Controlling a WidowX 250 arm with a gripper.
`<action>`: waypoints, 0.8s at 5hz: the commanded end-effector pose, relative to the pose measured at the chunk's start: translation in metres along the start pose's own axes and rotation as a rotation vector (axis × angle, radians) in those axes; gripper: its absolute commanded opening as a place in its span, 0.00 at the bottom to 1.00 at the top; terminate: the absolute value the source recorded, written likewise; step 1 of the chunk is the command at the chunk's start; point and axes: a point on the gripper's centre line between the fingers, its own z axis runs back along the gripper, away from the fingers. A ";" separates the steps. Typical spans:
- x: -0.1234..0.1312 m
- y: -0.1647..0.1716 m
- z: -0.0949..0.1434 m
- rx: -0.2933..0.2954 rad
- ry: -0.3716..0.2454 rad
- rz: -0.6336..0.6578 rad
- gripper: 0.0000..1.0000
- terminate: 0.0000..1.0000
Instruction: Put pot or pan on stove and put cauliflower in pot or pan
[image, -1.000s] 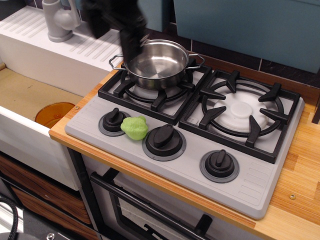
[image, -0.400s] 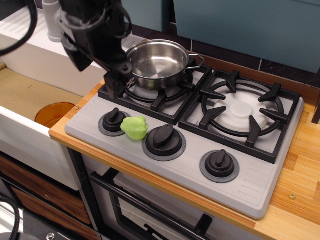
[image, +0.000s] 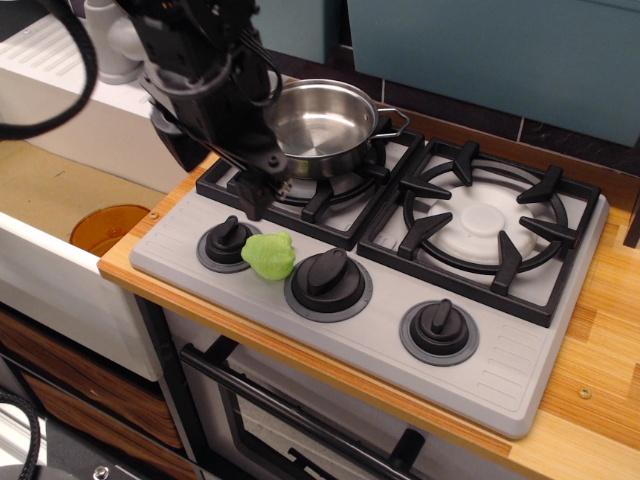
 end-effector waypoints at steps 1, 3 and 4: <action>0.005 -0.004 -0.018 -0.070 -0.021 0.000 1.00 0.00; -0.004 -0.007 -0.029 -0.089 -0.016 0.022 1.00 0.00; -0.010 -0.010 -0.032 -0.095 -0.017 0.030 1.00 0.00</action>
